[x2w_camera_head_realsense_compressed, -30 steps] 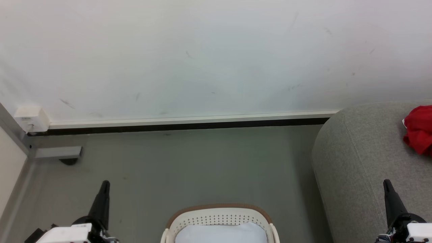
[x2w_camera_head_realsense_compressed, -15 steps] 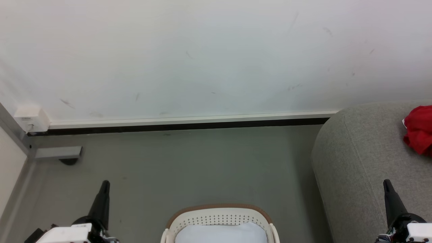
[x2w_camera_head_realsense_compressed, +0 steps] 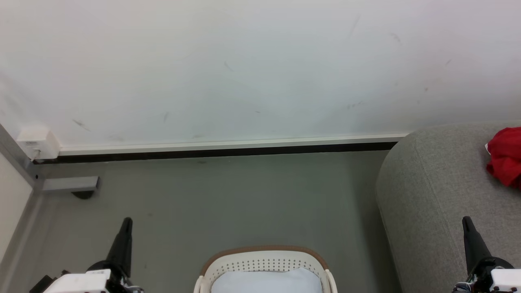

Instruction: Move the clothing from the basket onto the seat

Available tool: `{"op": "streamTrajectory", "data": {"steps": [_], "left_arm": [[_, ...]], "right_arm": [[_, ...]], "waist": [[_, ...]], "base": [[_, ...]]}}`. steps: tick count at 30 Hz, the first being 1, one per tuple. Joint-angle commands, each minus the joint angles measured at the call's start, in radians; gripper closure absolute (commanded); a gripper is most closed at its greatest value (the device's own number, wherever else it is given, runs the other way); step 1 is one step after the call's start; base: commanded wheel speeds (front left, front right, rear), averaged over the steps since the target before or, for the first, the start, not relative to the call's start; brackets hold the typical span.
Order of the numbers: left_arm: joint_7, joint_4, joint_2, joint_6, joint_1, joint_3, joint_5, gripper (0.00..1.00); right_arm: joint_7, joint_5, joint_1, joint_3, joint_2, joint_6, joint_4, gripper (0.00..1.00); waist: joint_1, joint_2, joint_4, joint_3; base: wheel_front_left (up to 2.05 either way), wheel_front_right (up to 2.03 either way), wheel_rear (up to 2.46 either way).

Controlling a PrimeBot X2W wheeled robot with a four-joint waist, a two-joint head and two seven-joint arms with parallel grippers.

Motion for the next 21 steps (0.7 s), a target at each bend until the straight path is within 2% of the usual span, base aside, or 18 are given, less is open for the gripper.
{"op": "streamTrajectory", "data": {"steps": [1, 21], "left_arm": [[0.004, 0.0, 0.002, -0.001, -0.01, 0.002, -0.014, 1.0], [0.004, 0.0, 0.002, -0.001, -0.01, 0.002, -0.014, 1.0]], "right_arm": [[0.003, 0.001, -0.012, -0.003, -0.001, -0.002, -0.005, 1.0], [0.003, 0.001, -0.012, -0.003, -0.001, -0.002, -0.005, 1.0]], "waist": [[0.0, 0.0, 0.0, 0.0], [0.0, 0.0, 0.0, 0.0]], "base": [[0.0, 0.0, 0.0], [0.0, 0.0, 0.0]]}}
